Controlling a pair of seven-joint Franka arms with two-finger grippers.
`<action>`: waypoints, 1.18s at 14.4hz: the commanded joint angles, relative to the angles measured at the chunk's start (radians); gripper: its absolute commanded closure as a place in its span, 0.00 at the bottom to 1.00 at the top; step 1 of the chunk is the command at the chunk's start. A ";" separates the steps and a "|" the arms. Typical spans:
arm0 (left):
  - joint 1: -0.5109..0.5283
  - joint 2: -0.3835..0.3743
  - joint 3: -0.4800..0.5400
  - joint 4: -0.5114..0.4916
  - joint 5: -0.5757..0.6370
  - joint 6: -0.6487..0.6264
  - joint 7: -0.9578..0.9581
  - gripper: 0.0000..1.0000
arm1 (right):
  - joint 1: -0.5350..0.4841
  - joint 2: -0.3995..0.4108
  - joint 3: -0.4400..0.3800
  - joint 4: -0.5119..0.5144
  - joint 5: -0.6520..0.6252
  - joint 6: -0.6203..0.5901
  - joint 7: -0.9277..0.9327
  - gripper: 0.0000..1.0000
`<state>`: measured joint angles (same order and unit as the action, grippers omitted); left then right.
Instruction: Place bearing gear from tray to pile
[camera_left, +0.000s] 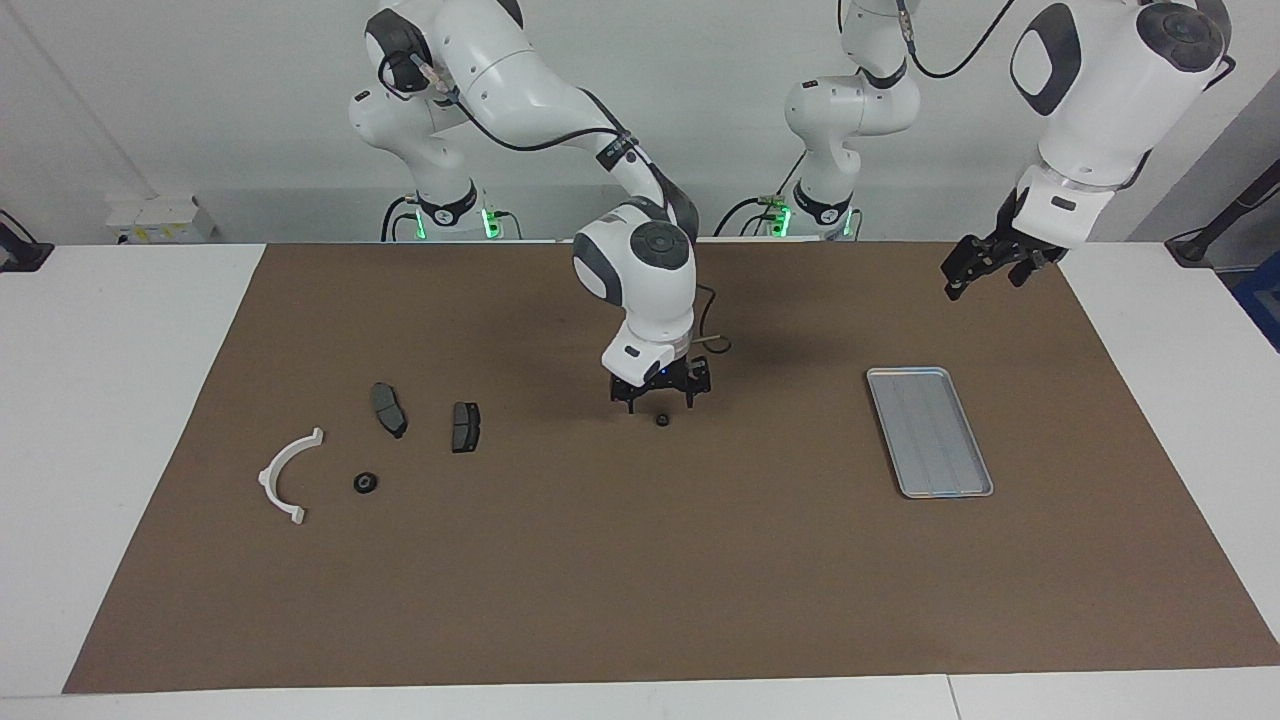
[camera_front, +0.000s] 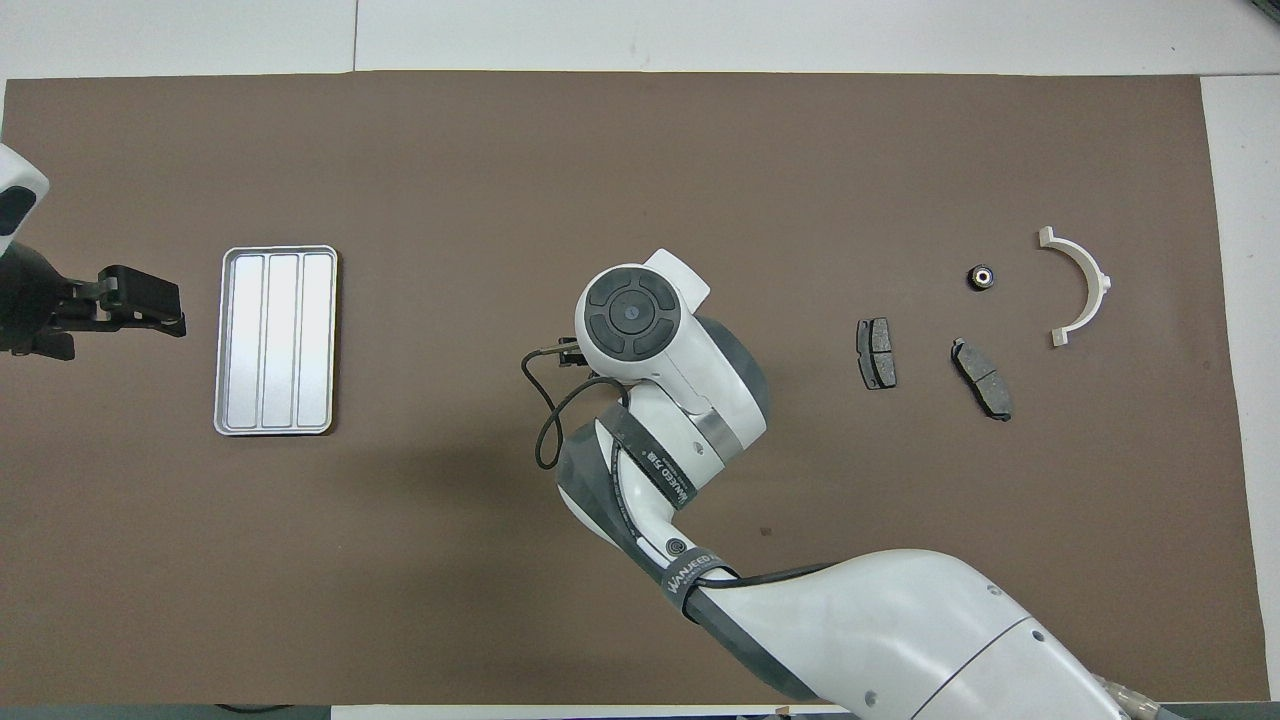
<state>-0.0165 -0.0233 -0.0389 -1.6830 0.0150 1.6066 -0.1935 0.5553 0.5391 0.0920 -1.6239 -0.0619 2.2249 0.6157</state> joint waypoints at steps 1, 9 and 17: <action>0.007 -0.021 0.001 -0.023 -0.010 0.013 0.009 0.00 | -0.003 0.018 0.005 0.006 -0.019 0.032 0.019 0.04; 0.004 -0.021 -0.001 -0.023 -0.010 0.013 0.009 0.00 | -0.005 0.030 0.006 -0.042 -0.019 0.098 0.019 0.13; 0.004 -0.021 -0.001 -0.021 -0.010 0.013 0.009 0.00 | -0.018 0.024 0.002 0.028 -0.054 -0.031 0.003 1.00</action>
<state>-0.0163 -0.0233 -0.0385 -1.6829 0.0149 1.6067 -0.1935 0.5539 0.5673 0.0865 -1.6446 -0.0743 2.2662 0.6157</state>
